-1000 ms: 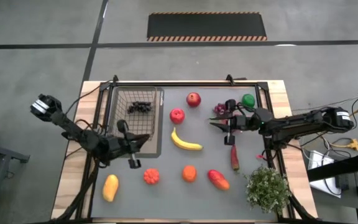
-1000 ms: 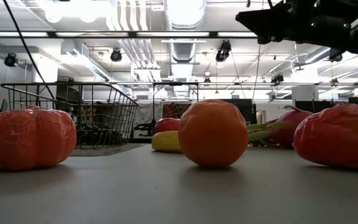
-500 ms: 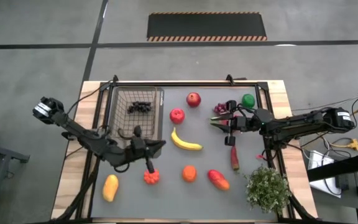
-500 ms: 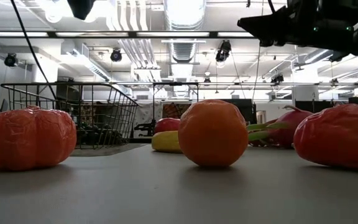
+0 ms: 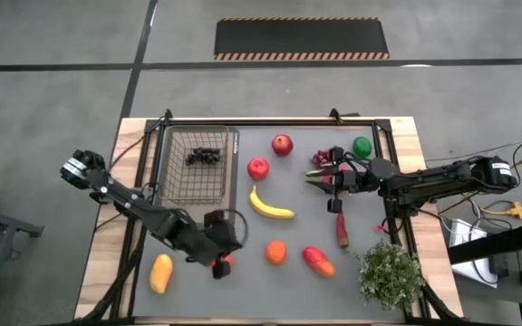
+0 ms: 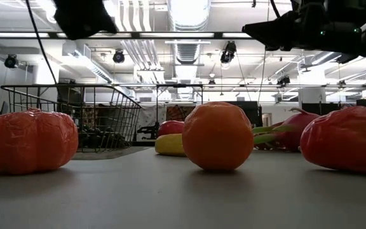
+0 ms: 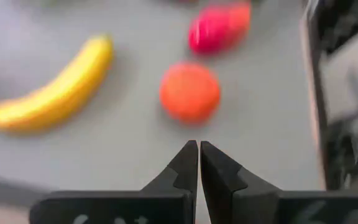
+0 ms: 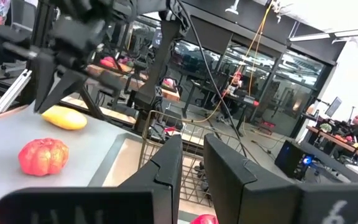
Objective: Build produce basket
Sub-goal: Put the orange pumpkin into the gold wire basket
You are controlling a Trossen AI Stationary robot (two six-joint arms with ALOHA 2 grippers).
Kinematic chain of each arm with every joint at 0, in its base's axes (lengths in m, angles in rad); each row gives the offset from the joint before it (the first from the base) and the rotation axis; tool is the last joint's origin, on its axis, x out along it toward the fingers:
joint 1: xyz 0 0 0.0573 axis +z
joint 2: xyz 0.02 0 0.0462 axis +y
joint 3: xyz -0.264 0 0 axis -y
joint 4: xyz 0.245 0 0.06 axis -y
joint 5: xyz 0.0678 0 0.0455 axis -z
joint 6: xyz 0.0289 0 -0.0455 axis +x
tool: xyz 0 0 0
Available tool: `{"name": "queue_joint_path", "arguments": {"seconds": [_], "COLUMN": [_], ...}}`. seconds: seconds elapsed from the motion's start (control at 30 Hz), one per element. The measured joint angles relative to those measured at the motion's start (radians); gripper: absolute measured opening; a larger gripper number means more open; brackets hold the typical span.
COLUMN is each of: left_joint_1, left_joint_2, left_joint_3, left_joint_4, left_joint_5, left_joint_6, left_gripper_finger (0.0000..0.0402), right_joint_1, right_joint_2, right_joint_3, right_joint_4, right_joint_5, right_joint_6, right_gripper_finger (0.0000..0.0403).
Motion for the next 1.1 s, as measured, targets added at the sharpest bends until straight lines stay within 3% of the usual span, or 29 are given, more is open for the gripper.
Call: {"name": "queue_joint_path", "arguments": {"seconds": [0.2,0.33,0.57,0.73,0.87,1.0,1.1], "left_joint_1": [0.007,0.021,0.041,0.04,0.036,0.035,0.035], "left_joint_2": [0.151,0.208,0.229,0.24,0.246,0.252,0.253], "left_joint_3": [0.199,0.272,0.275,0.25,0.235,0.218,0.21], "left_joint_4": [-0.38,-0.463,-0.486,-0.487,-0.473,-0.444,-0.444], "left_joint_5": [0.13,0.193,0.347,0.353,0.329,0.318,0.317], "left_joint_6": [-0.027,-0.027,-0.137,-0.208,-0.156,-0.127,-0.128], "left_gripper_finger": [0.0004,0.0033,0.0152,0.026,0.0336,0.0381,0.0391], "right_joint_1": [0.0,0.0,0.0,0.0,0.0,0.0,0.0], "right_joint_2": [0.0,0.0,0.0,0.001,0.001,0.001,0.001], "right_joint_3": [0.0,0.0,0.0,0.0,0.0,0.0,0.0], "right_joint_4": [-0.007,-0.015,-0.039,-0.072,-0.072,-0.072,-0.075], "right_joint_5": [0.0,0.0,0.0,0.0,0.0,-0.001,0.0], "right_joint_6": [0.001,0.008,0.01,-0.002,-0.002,-0.002,-0.001], "right_gripper_finger": [0.0056,0.0056,0.0056,0.0056,0.0056,0.0056,0.0056]}}
